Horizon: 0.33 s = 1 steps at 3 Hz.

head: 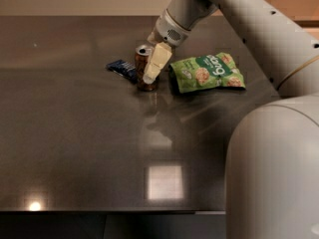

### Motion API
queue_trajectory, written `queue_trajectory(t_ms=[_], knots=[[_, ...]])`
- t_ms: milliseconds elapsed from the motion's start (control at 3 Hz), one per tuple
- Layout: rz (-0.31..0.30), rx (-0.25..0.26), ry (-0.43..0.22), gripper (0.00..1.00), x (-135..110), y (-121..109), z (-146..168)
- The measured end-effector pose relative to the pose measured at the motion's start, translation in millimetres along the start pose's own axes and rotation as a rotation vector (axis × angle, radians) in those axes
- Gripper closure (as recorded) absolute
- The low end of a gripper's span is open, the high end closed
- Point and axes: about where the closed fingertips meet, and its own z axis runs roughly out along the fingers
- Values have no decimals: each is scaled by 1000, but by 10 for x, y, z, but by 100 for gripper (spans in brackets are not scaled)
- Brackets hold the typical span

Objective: Move orange can near rxbar blueberry

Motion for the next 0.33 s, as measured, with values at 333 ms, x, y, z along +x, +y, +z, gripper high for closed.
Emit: queue_trajectory(t_ms=[333], knots=[[0,0,0,0,0,0,1]])
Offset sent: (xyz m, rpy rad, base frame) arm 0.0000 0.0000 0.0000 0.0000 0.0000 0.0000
